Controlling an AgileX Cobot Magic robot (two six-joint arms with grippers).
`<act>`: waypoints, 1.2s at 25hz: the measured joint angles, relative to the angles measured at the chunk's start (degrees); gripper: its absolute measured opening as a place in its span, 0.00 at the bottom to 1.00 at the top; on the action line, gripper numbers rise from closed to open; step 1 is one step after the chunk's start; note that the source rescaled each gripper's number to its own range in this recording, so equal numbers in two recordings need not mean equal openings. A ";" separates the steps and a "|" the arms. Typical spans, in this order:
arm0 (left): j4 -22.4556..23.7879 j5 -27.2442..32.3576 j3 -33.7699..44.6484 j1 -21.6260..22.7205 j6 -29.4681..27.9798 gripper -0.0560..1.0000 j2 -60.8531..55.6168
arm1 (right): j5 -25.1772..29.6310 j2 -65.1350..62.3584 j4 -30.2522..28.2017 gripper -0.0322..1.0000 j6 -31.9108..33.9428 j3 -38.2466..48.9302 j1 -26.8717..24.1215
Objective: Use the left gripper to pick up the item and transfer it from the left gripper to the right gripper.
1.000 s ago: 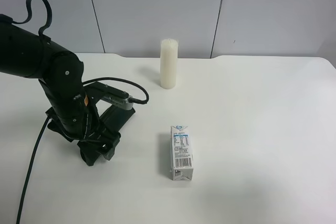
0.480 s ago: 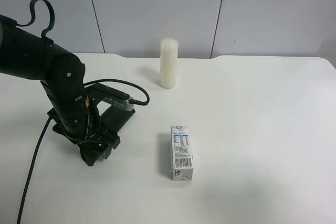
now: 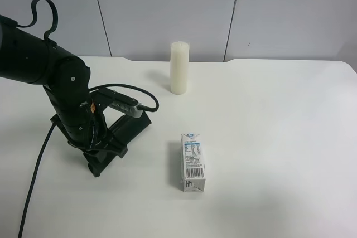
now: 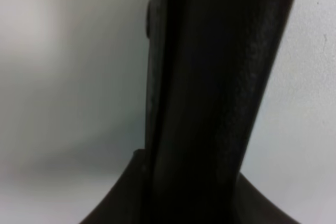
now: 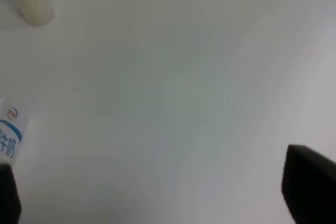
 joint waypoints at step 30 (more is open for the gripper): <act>-4.09 28.42 -22.42 -5.97 11.02 0.06 -9.28 | -0.05 0.00 0.00 1.00 0.11 0.00 0.00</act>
